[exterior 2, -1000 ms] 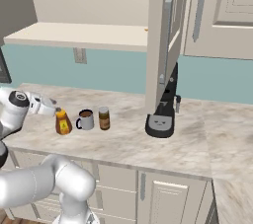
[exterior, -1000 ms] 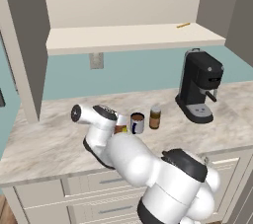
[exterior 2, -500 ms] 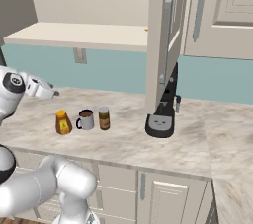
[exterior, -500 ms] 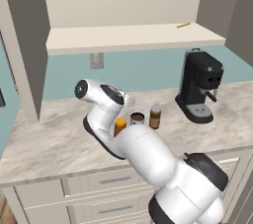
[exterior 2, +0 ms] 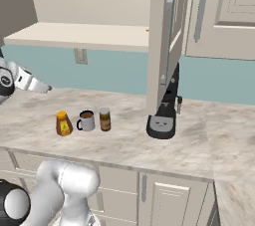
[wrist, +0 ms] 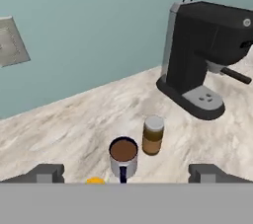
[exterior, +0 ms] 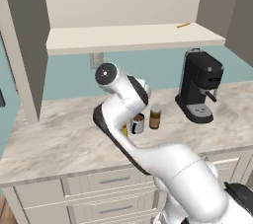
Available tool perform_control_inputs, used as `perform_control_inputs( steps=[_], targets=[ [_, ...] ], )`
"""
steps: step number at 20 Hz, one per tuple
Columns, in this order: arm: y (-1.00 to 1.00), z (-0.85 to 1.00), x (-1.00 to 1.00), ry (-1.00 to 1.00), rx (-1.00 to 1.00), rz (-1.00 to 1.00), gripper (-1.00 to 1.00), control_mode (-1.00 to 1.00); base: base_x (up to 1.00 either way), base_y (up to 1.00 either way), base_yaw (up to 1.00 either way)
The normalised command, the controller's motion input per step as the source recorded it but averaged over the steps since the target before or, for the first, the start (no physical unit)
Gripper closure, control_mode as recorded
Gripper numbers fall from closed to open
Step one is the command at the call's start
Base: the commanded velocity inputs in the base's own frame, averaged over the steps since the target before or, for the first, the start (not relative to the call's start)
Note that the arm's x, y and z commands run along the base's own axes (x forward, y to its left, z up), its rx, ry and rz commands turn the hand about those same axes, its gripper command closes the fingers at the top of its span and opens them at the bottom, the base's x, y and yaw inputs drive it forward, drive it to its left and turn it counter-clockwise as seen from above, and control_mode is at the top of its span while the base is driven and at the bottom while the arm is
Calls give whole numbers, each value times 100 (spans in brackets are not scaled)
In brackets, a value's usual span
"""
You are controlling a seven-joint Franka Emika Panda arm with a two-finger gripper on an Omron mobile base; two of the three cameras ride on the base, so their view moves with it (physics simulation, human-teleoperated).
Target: Pick the cinnamon and honey bottle from the cabinet and place them next to the mug.
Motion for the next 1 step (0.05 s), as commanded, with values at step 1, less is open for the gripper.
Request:
perform_control_inputs(
  steps=[1],
  targets=[
    [-28,13,-100,-2,12,22,-100,-100,0,0,0]
  ],
)
